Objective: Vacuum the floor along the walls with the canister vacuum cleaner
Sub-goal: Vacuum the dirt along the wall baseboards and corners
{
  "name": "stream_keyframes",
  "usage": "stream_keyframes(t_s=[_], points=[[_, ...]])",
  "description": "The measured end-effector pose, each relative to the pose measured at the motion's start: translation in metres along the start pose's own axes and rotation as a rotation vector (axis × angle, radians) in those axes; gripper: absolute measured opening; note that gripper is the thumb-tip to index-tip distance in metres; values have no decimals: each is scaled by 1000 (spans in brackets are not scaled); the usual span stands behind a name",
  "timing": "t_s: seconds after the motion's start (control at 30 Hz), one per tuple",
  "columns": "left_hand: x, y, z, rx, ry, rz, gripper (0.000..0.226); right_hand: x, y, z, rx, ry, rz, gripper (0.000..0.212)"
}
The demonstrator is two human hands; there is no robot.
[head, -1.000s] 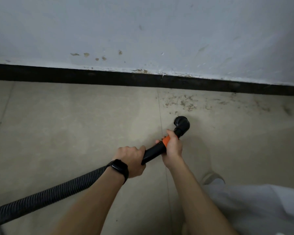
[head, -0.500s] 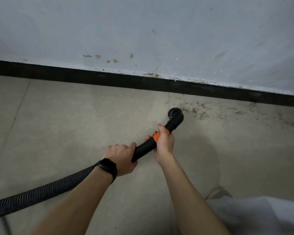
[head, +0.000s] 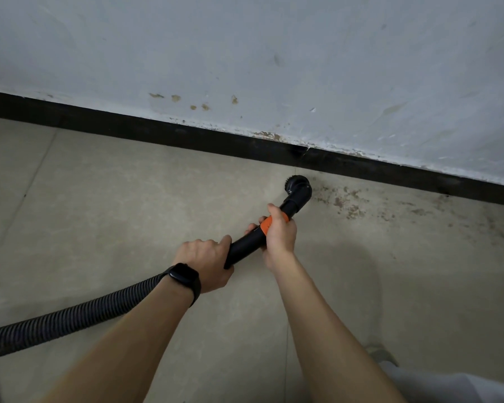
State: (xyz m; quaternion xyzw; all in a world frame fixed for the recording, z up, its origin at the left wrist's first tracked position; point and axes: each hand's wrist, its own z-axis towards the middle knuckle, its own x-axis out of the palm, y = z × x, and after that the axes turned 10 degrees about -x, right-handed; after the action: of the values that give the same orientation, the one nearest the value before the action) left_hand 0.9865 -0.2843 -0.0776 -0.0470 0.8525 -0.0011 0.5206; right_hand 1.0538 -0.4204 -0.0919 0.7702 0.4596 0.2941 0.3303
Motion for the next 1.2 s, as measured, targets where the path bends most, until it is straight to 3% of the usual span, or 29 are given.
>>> stream_keyframes(t_s=[0.13,0.53,0.6,0.73,0.83,1.1,1.2], points=[[-7,-6,10,-8,-15,-5,28,3,9,11,2,-17,-19,34],[-7,9,14,-116,-43,-130,29,37,13,21,34,27,-106,31],[-1,21,7,-162,-25,-145,30,48,5,16,51,75,-189,39],[2,47,-13,-264,-11,-185,27,71,5,-1,80,253,-588,59],[-5,58,-27,-277,-42,-180,25,80,17,-13,156,383,-618,60],[-20,11,-60,-95,-28,-149,29,-3,65,-43,220,425,-661,33],[-16,-26,-67,-76,-7,-240,28,-45,76,-45,167,372,-617,37]])
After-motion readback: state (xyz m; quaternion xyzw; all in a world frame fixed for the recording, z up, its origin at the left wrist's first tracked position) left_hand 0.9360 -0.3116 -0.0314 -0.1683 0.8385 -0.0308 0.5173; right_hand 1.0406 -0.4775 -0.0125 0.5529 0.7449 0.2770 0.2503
